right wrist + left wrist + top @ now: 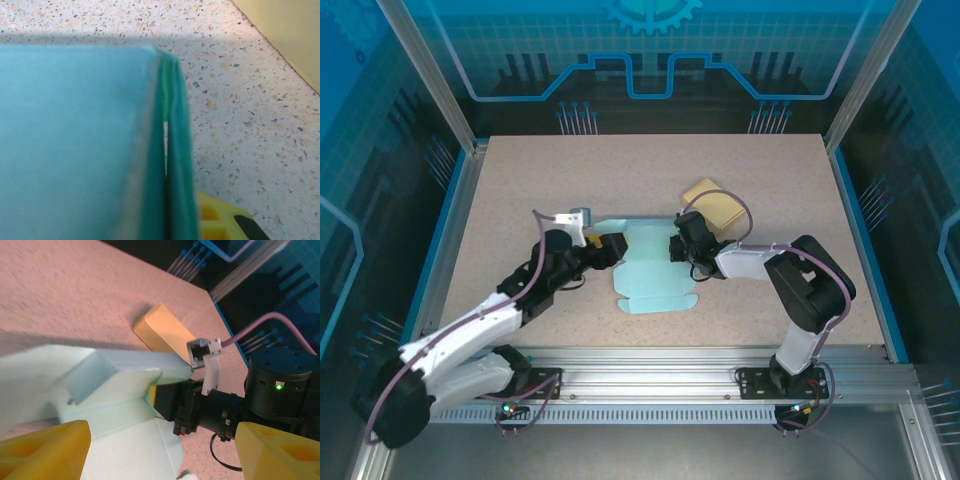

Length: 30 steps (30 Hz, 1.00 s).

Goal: Fold the paper box

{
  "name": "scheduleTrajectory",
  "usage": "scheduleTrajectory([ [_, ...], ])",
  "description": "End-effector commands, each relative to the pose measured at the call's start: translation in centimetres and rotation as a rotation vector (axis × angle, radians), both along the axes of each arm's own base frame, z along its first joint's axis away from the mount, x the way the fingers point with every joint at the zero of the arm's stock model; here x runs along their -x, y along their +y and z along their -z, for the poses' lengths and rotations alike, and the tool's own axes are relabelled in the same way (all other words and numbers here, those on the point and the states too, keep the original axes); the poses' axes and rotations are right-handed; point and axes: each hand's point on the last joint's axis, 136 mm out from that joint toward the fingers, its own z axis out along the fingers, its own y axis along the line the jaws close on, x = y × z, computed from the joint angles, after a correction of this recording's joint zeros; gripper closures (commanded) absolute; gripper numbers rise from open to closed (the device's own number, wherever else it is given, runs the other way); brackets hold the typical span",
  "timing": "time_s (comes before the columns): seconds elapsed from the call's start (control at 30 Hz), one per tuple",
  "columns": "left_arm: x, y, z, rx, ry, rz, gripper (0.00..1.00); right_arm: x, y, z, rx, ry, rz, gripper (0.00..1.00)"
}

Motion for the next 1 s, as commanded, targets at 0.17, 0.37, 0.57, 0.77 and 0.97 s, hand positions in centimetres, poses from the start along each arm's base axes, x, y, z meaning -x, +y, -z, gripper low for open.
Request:
scheduleTrajectory([
  [0.17,-3.6,9.2,3.0,-0.164,0.083,-0.269,0.33,1.4,0.8,0.1,-0.011,0.029,-0.048,1.00],
  [0.37,-6.7,12.5,5.5,-0.224,0.145,-0.411,0.47,1.4,1.2,0.0,-0.020,0.029,-0.061,1.00],
  [0.57,-8.8,14.4,8.3,-0.303,0.199,-0.474,0.53,1.3,1.4,-0.3,-0.022,0.027,-0.071,1.00],
  [0.77,-10.9,10.0,10.0,-0.263,0.183,-0.241,0.46,1.1,1.6,-0.4,-0.021,0.027,-0.077,1.00],
  [0.97,-11.5,6.7,10.9,-0.237,0.163,-0.104,0.40,0.9,1.9,-0.1,-0.021,0.037,-0.079,1.00],
])
